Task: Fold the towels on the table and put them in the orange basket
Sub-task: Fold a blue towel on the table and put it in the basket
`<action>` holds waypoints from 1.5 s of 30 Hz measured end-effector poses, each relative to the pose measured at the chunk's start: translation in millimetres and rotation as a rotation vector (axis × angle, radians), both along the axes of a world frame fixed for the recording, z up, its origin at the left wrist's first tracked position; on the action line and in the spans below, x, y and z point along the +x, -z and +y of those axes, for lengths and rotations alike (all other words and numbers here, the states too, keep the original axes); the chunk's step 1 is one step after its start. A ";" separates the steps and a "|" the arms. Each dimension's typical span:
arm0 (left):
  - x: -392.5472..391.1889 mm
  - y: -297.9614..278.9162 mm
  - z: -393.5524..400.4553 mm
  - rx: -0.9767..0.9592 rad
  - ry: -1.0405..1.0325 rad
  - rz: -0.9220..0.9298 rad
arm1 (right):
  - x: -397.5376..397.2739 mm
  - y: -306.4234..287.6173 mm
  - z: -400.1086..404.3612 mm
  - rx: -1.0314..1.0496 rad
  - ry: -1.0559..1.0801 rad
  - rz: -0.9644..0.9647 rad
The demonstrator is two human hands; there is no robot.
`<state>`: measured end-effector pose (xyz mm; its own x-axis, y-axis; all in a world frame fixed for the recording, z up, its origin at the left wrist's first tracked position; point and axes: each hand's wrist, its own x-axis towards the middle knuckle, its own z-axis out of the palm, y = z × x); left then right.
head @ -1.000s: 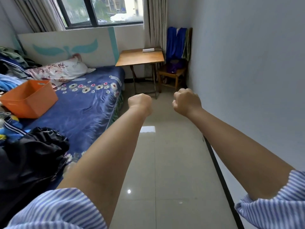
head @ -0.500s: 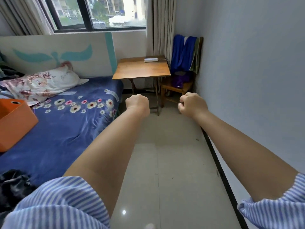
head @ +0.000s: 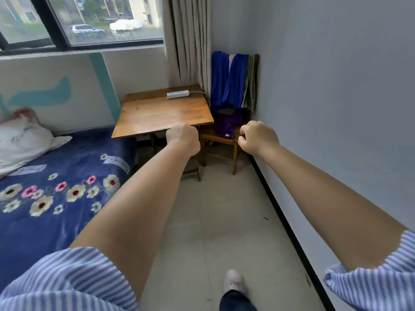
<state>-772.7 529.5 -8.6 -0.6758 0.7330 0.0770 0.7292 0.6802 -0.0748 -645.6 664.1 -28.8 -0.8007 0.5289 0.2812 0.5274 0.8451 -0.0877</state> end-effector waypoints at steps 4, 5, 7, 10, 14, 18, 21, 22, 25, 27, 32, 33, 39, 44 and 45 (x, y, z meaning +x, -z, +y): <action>-62.4 -1.9 83.4 0.002 0.000 -0.020 | -63.3 -3.6 83.3 0.002 -0.012 -0.007; -81.6 -4.7 109.3 0.001 -0.003 -0.015 | -83.8 -6.2 108.4 0.001 -0.008 -0.012; -111.4 -8.3 146.6 -0.010 -0.011 -0.012 | -113.8 -8.9 145.9 0.001 -0.006 -0.002; -156.3 -16.6 196.6 -0.005 -0.023 -0.024 | -156.8 -12.8 197.0 -0.004 0.004 -0.006; -231.1 -18.7 272.6 0.010 -0.023 -0.004 | -224.4 -11.2 274.1 -0.007 0.013 -0.016; -297.5 -13.9 339.0 -0.010 0.030 0.007 | -281.5 -9.0 341.9 -0.024 0.041 -0.014; -357.6 -8.9 400.4 -0.044 0.061 0.007 | -336.9 -5.4 402.1 -0.048 0.085 -0.038; -372.4 -8.0 417.0 -0.053 0.070 -0.002 | -349.4 -4.2 417.5 -0.062 0.095 -0.040; -414.2 -4.3 470.8 -0.059 0.113 -0.018 | -383.9 -1.0 465.5 -0.086 0.140 -0.043; -440.2 1.0 511.4 -0.068 0.145 -0.032 | -403.4 1.7 501.6 -0.116 0.185 -0.040; -477.1 15.8 591.4 -0.079 0.204 -0.092 | -434.9 9.1 579.6 -0.154 0.252 -0.073; -484.5 18.9 610.4 -0.080 0.212 -0.104 | -443.5 9.9 599.3 -0.164 0.253 -0.066; -522.3 37.9 720.1 -0.064 0.152 -0.198 | -496.6 13.7 717.7 -0.217 0.235 -0.012; -547.3 48.3 811.6 -0.012 0.074 -0.312 | -531.5 27.0 811.5 -0.305 0.224 0.058; -550.8 50.6 825.4 0.018 0.063 -0.332 | -537.5 30.3 825.2 -0.314 0.224 0.070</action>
<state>-1323.5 1354.8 -59.2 -0.6198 0.7746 -0.1262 0.7522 0.6322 0.1859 -1183.1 1489.3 -59.1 -0.6399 0.7577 0.1277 0.6798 0.6357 -0.3658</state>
